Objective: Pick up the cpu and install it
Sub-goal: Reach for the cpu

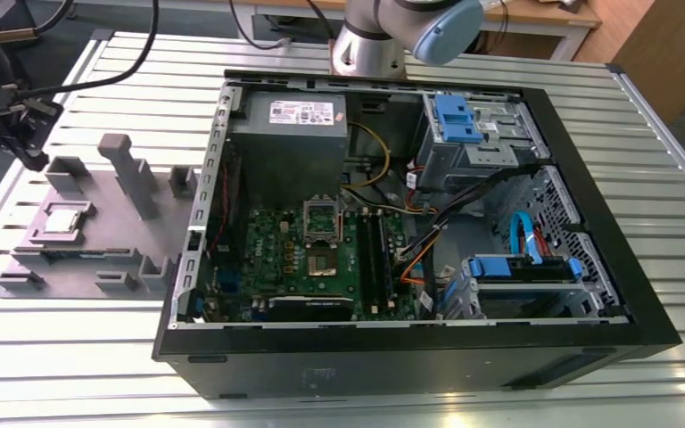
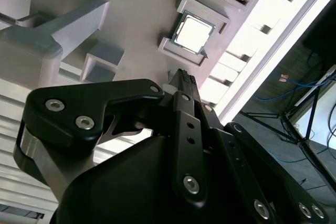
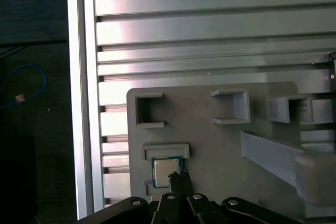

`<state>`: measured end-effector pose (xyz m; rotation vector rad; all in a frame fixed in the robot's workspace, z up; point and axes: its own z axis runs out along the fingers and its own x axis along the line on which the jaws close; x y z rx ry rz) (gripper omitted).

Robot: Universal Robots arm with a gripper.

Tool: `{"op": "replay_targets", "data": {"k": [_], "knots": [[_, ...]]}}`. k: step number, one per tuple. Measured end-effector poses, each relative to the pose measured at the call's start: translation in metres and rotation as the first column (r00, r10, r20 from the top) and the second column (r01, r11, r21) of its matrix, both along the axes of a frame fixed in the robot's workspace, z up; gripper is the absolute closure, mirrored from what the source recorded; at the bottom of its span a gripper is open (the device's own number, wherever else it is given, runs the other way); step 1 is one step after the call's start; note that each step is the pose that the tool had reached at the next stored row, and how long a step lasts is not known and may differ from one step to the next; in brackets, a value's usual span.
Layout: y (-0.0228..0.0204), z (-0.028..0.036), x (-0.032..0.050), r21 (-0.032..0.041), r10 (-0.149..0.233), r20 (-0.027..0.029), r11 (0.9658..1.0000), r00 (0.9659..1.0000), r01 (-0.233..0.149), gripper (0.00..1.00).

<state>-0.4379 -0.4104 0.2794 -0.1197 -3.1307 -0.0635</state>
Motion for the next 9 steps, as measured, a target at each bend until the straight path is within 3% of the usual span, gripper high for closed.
{"op": "replay_targets", "data": {"k": [9], "knots": [[-0.0018, -0.0085, -0.0052, -0.0001, 0.000, -0.0002, 1.0000, 1.0000, 0.000, 0.89]]}}
